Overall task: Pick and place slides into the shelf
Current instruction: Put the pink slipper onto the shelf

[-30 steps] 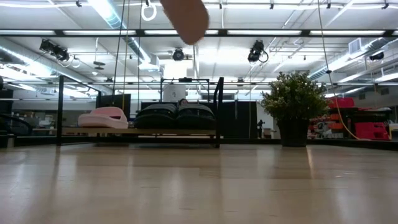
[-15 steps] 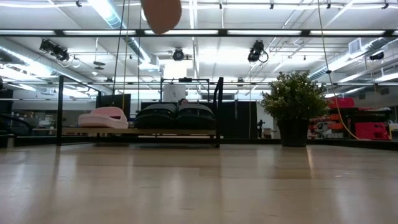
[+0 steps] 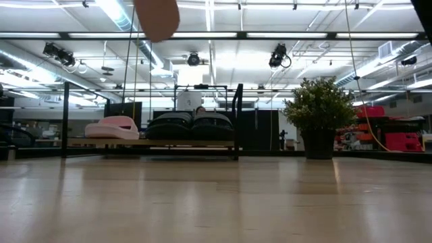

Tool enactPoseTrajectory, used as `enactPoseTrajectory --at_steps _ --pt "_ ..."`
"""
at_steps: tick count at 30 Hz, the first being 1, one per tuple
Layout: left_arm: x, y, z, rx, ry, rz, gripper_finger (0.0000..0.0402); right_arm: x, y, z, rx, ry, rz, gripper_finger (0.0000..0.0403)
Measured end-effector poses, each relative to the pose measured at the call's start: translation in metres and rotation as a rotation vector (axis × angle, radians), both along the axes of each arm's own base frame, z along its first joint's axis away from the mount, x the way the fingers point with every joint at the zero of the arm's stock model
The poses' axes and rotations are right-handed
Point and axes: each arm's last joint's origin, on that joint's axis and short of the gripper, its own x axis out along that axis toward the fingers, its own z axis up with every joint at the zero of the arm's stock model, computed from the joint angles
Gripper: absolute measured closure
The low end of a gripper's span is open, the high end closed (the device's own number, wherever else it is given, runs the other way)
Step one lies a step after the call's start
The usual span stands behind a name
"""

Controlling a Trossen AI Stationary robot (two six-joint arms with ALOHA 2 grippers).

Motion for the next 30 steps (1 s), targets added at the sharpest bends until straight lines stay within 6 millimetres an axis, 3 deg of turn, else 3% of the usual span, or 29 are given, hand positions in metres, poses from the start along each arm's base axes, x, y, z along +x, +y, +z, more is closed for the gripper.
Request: enactPoseTrajectory --at_steps 5,8,12,22,30 --pt "-0.021 -0.001 0.006 0.216 0.156 0.277 0.0284 0.0 -0.007 -0.002 0.04 0.016 -0.028 0.0339" --pt "-0.027 -0.001 0.011 0.318 0.236 0.367 0.0274 -0.001 -0.011 0.0 0.066 -0.002 -0.02 0.0339" --pt "-0.031 0.001 0.016 0.408 0.313 0.468 0.0252 0.007 -0.02 -0.01 0.076 -0.008 -0.028 0.0339" --pt "-0.029 0.002 0.013 0.432 0.353 0.47 0.0187 0.031 -0.04 -0.053 0.129 0.065 -0.057 0.034" --pt "-0.011 0.009 0.001 0.388 0.49 0.431 0.0162 0.033 -0.052 -0.058 0.134 0.052 -0.072 0.034"
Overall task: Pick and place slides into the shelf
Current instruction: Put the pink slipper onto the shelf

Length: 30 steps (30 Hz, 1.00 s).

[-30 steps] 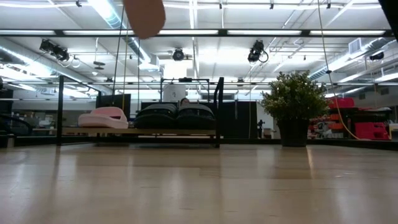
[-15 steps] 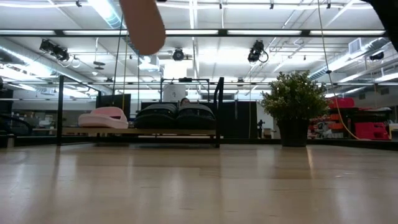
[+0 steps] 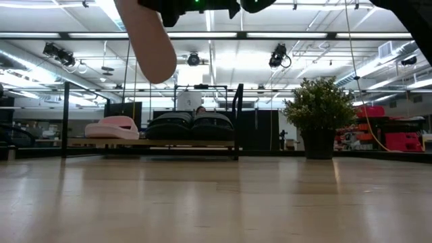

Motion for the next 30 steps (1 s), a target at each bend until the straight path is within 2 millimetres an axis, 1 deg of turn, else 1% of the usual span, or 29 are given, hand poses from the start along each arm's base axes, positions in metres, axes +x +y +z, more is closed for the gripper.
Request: enactPoseTrajectory --at_steps 5,8,10,14,18,20,23,25,28,30 --pt "0.022 0.009 -0.007 0.003 0.082 -0.003 0.0157 -0.001 -0.004 0.001 0.001 -0.012 -0.005 0.034" --pt "0.035 0.017 -0.013 0.038 0.148 0.077 0.0166 -0.001 -0.004 0.001 0.025 -0.014 -0.005 0.034" --pt "0.04 0.02 -0.016 0.058 0.183 0.123 0.0179 -0.001 -0.004 0.001 0.031 -0.012 -0.005 0.034" --pt "0.043 0.022 -0.017 0.107 0.214 0.132 0.0226 -0.001 -0.004 0.001 0.033 -0.01 -0.005 0.034" --pt "0.043 0.022 -0.017 0.113 0.218 0.125 0.0295 -0.001 -0.006 0.0 0.047 -0.001 -0.013 0.034" --pt "0.042 0.023 -0.017 0.121 0.225 0.139 0.0325 -0.001 -0.005 -0.001 0.049 0.006 -0.012 0.0319" --pt "0.041 0.023 -0.018 0.137 0.242 0.173 0.0326 -0.002 -0.006 0.0 0.042 0.014 -0.025 0.0266" --pt "0.04 0.024 -0.018 0.149 0.253 0.199 0.0326 -0.004 -0.007 0.002 0.044 0.023 -0.064 0.0227" --pt "0.038 0.025 -0.019 0.167 0.273 0.249 0.0326 -0.009 -0.007 0.008 0.064 0.041 -0.127 0.0176" --pt "0.038 0.026 -0.019 0.182 0.282 0.27 0.0326 -0.016 -0.007 0.015 0.078 0.069 -0.149 0.0148"
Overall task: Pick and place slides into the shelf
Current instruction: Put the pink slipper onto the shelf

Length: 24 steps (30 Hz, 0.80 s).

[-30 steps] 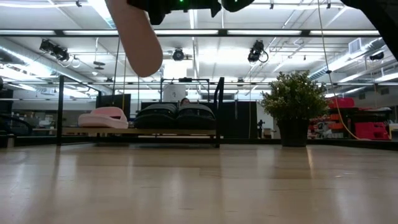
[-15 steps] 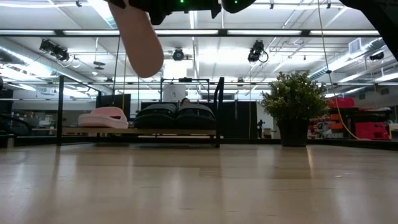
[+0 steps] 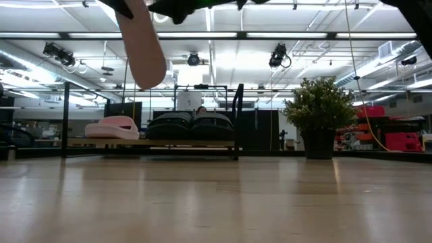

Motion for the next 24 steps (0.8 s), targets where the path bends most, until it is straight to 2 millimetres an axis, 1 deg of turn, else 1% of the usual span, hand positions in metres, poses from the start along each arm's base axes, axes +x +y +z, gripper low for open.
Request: enactPoseTrajectory --at_steps 3,5,7,9,11,15,19,24 --pt "0.0 0.0 0.0 0.035 0.028 -0.02 0.0314 -0.012 0.001 0.008 0.077 0.054 -0.038 0.0122" --pt "0.001 0.0 0.0 0.067 0.052 -0.047 0.0309 -0.02 0.002 0.014 0.147 0.078 -0.057 0.0115" --pt "0.003 0.001 0.0 0.102 0.083 -0.073 0.0314 -0.029 0.003 0.021 0.213 0.094 -0.066 0.0115" --pt "0.005 0.002 0.0 0.127 0.103 -0.086 0.0326 -0.037 0.005 0.027 0.265 0.11 -0.073 0.0119" --pt "0.008 0.005 -0.002 0.13 0.123 -0.086 0.0327 -0.044 0.007 0.033 0.301 0.112 -0.077 0.0126" --pt "0.021 0.01 -0.005 0.083 0.097 -0.085 0.0327 -0.054 0.009 0.044 0.354 0.087 -0.079 0.0142" --pt "0.038 0.017 -0.013 0.051 0.11 -0.062 0.0323 -0.06 0.012 0.052 0.364 0.066 -0.074 0.0157" --pt "0.057 0.028 -0.023 0.037 0.15 -0.027 0.0327 -0.062 0.016 0.053 0.397 0.07 -0.069 0.017"
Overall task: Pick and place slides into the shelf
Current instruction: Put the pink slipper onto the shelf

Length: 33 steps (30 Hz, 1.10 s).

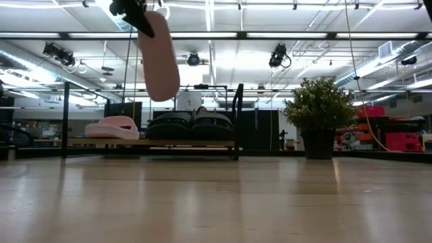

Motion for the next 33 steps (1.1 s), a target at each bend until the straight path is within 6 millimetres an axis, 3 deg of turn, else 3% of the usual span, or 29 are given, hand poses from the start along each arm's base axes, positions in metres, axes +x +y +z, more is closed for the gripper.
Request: enactPoseTrajectory --at_steps 6,10,22,33 --pt "0.009 0.011 -0.016 0.014 0.095 0.024 0.0328 0.0 0.009 -0.004 0.008 0.051 0.02 0.0182" --pt "0.007 0.014 -0.037 0.004 0.139 0.042 0.0328 0.0 0.015 -0.007 0.013 0.085 0.036 0.0189" --pt "-0.005 0.011 -0.091 0.165 0.009 0.063 0.0328 0.0 0.019 -0.008 0.074 0.075 0.03 0.0204" --pt "-0.007 0.013 -0.139 0.184 0.001 0.169 0.0328 0.001 0.02 -0.008 0.146 0.055 0.017 0.0207"
